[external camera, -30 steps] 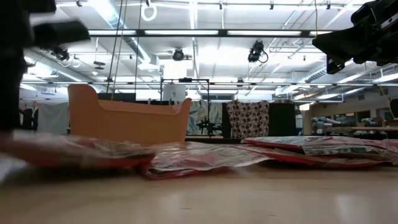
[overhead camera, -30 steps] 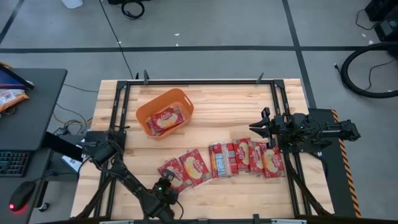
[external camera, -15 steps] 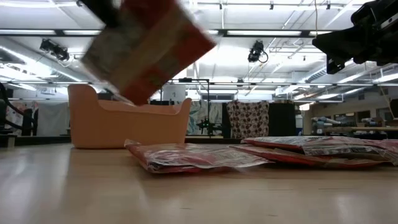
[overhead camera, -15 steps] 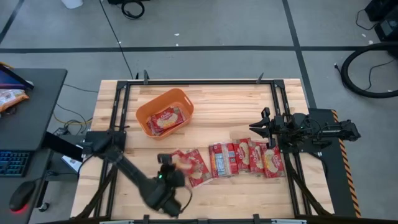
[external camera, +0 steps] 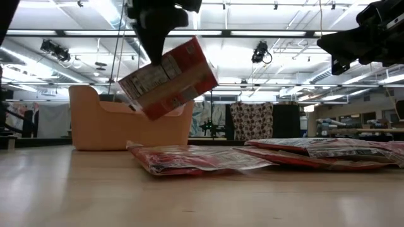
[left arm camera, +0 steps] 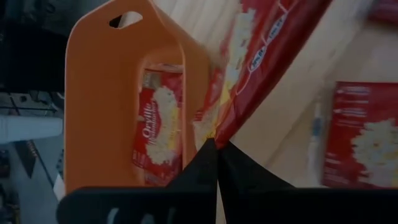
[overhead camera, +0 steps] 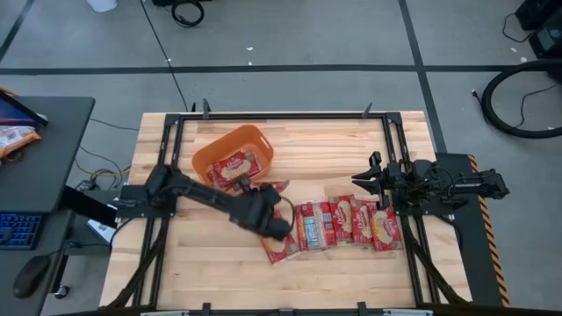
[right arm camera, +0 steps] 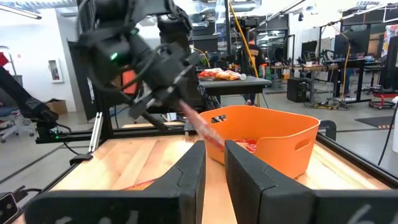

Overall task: Sort popcorn bags into baskets
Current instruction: Put the popcorn bag into the orange bin

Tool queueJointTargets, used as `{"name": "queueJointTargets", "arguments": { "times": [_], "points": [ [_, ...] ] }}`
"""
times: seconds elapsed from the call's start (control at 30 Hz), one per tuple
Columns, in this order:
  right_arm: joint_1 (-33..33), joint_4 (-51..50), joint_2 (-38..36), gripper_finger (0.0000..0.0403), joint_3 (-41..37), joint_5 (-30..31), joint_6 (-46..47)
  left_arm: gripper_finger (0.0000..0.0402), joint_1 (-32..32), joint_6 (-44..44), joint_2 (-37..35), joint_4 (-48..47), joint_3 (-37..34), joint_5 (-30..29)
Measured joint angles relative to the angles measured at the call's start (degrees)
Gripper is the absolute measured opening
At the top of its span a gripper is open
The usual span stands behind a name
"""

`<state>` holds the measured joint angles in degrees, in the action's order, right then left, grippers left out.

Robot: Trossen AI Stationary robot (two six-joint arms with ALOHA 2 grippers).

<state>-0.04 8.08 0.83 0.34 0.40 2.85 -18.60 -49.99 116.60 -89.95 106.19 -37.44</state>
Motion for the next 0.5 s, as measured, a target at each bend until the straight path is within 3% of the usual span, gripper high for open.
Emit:
{"name": "queueJointTargets", "arguments": {
  "times": [0.5],
  "points": [
    [0.0,0.0,0.0,0.0066,0.0,0.0,0.0,0.0008,7.3,-0.7,-12.9,0.0,-0.9,3.3]
  ]
}}
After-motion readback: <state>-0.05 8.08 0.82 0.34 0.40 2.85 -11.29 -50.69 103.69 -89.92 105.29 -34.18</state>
